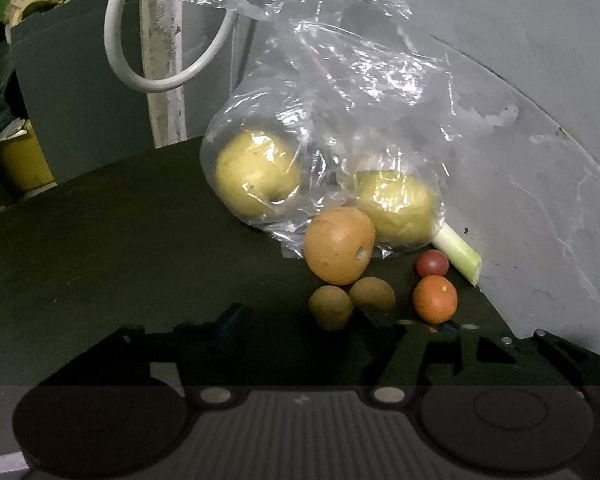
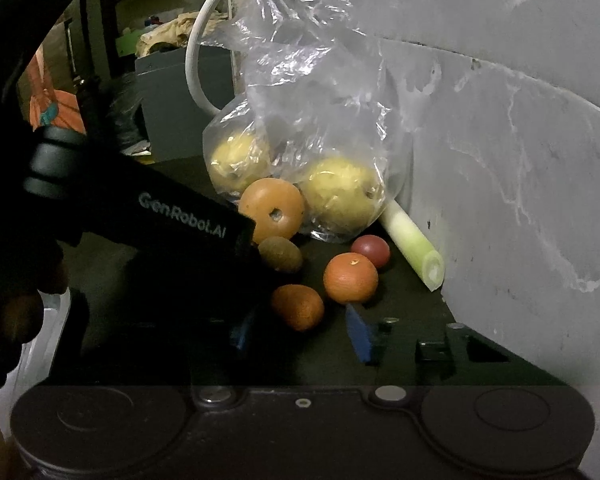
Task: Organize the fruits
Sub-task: 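Grasp a small brown round fruit with the left tool while the right tool grasps a tangerine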
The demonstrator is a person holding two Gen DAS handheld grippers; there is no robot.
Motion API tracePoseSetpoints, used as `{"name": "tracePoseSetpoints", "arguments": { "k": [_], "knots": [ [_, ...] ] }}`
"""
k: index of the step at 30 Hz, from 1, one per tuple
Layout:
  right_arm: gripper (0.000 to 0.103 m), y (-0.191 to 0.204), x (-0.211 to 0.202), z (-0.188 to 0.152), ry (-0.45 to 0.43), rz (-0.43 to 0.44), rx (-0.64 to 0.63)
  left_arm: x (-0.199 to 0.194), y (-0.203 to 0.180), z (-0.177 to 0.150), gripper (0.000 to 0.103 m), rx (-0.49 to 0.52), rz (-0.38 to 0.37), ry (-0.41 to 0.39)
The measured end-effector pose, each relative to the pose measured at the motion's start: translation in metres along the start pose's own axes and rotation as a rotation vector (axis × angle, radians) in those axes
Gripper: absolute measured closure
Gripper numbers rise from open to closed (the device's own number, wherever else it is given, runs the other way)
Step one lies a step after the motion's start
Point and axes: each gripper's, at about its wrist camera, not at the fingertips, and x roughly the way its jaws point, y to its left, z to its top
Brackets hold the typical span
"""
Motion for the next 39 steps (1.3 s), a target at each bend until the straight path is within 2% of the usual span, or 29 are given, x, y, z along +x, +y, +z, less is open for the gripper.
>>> {"name": "tracePoseSetpoints", "arguments": {
  "k": [6, 8, 11, 13, 25, 39],
  "knots": [
    [0.068, 0.001, 0.000, 0.002, -0.007, 0.005, -0.001, 0.003, -0.005, 0.000, 0.053, 0.015, -0.016, -0.004],
    [0.072, 0.001, -0.001, 0.002, -0.008, 0.008, -0.002, 0.004, -0.007, 0.001, 0.061, 0.022, -0.021, -0.003],
    [0.072, 0.001, -0.001, 0.002, -0.009, 0.008, 0.000, 0.006, -0.012, 0.002, 0.072, 0.041, -0.022, 0.005],
    [0.072, 0.000, -0.002, 0.001, -0.007, 0.008, 0.006, 0.007, -0.015, 0.000, 0.075, 0.051, -0.018, 0.006],
    [0.072, 0.007, -0.024, -0.007, -0.006, 0.009, 0.014, -0.014, -0.016, -0.013, 0.075, 0.044, -0.032, 0.016],
    [0.072, 0.050, -0.086, -0.013, -0.060, 0.038, -0.017, -0.087, 0.009, -0.040, 0.075, 0.026, -0.021, -0.037]
  ]
}}
